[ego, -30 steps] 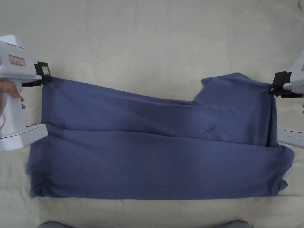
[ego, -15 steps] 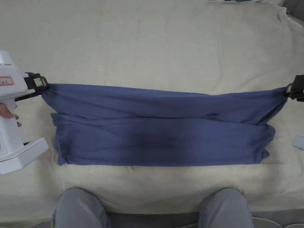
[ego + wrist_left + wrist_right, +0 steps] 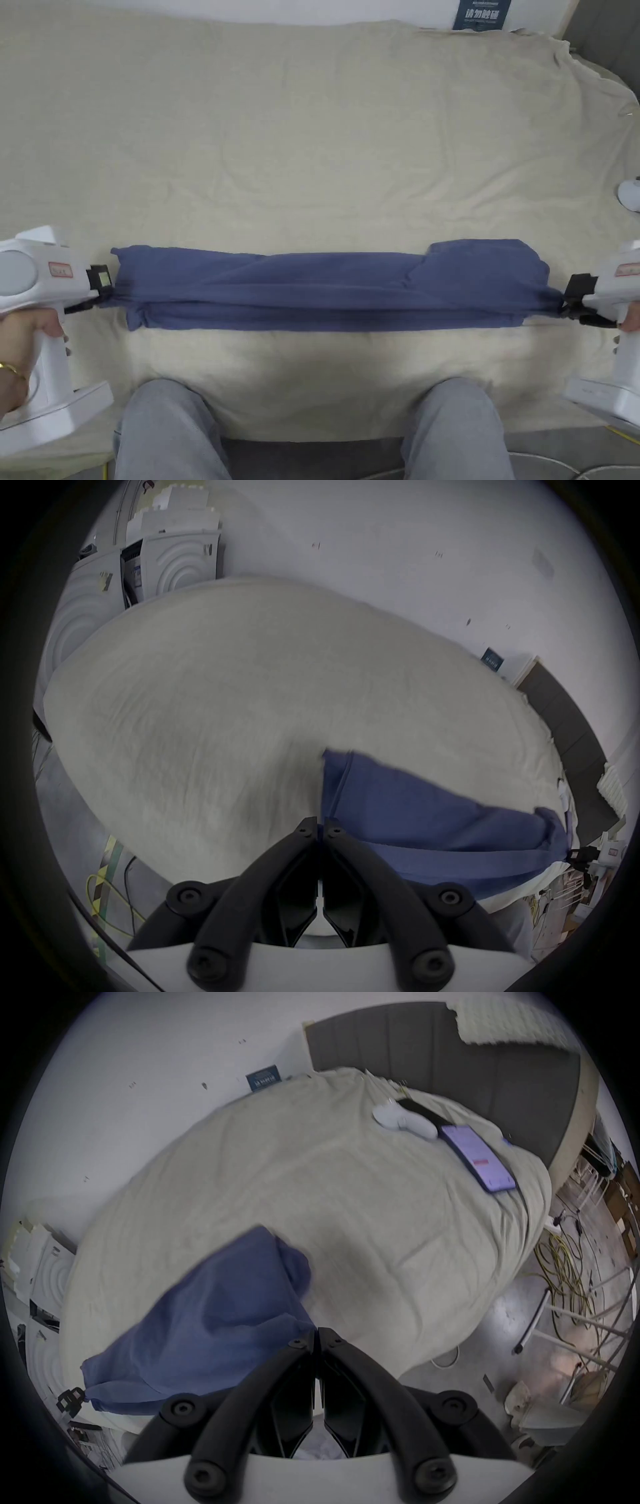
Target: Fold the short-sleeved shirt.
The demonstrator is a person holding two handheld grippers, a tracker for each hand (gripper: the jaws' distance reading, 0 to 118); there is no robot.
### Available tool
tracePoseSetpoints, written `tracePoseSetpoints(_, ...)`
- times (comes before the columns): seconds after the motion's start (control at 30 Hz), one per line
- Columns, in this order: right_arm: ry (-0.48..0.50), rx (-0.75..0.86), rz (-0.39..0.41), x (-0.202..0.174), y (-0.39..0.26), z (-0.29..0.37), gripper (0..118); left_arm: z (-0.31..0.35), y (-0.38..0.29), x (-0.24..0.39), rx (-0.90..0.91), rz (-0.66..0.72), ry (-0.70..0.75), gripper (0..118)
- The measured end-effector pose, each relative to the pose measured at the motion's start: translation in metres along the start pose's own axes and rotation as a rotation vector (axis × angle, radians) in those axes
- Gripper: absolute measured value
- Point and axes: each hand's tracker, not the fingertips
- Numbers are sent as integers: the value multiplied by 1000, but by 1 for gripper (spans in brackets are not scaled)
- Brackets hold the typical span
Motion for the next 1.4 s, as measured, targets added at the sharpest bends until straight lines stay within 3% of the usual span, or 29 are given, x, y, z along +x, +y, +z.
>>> tracePoseSetpoints(0.1, -7, 5, 25, -3, -9, -3, 1, -3, -8, -3, -8, 24, 6, 1)
tracePoseSetpoints(0.17, -2, 34, 61, -3, -9, 2, 7, 0, -7, -7, -2, 84, 13, 27)
tracePoseSetpoints(0.2, -51, 49, 90, -4, -6, 7, 34, 4, -5, -10, 14, 100, 42, 61)
tracePoseSetpoints(0.23, -61, 52, 123, -5, -2, 12, 64, 9, -2, -12, 34, 96, 50, 87)
tracePoseSetpoints(0.27, -80, 59, 161, -6, 2, 19, 92, 16, 2, -14, 71, 92, 74, 106)
tracePoseSetpoints(0.3, -107, 105, 191, -7, 7, 30, 105, 24, 8, -15, 114, 87, 83, 115)
tracePoseSetpoints(0.43, -149, 316, 294, -22, 27, 79, 105, 57, 42, -9, 214, 35, 11, 115)
tracePoseSetpoints(0.57, -45, 561, 323, -44, 32, 127, 105, 92, 56, 28, 395, -123, -22, 116)
tracePoseSetpoints(0.67, 46, 715, 321, -64, 16, 152, 105, 107, 51, 55, 473, -184, -73, 116)
tracePoseSetpoints(0.83, 80, 896, 370, -91, -27, 162, 107, 123, 10, 94, 708, -192, -21, 108)
tracePoseSetpoints(0.9, 127, 897, 356, -97, -41, 160, 107, 119, 1, 101, 702, -239, -38, 95)
tracePoseSetpoints(0.97, 160, 885, 348, -102, -49, 153, 107, 118, -9, 108, 683, -295, -54, 91)
tracePoseSetpoints(1.03, 178, 882, 356, -106, -57, 148, 104, 113, -16, 109, 694, -322, -73, 65)
tracePoseSetpoints(1.07, 188, 883, 363, -107, -61, 147, 96, 113, -19, 111, 698, -325, -72, 51)
tracePoseSetpoints(1.13, 193, 886, 361, -108, -63, 142, 51, 112, -23, 110, 703, -321, -98, 18)
tracePoseSetpoints(1.2, 204, 890, 348, -107, -65, 140, 8, 109, -24, 109, 678, -309, -125, 1)
tracePoseSetpoints(1.23, 201, 888, 342, -108, -65, 139, 1, 108, -25, 108, 681, -307, -125, 0)
tracePoseSetpoints(1.4, 196, 873, 357, -108, -64, 138, 0, 108, -28, 104, 694, -303, -140, 0)
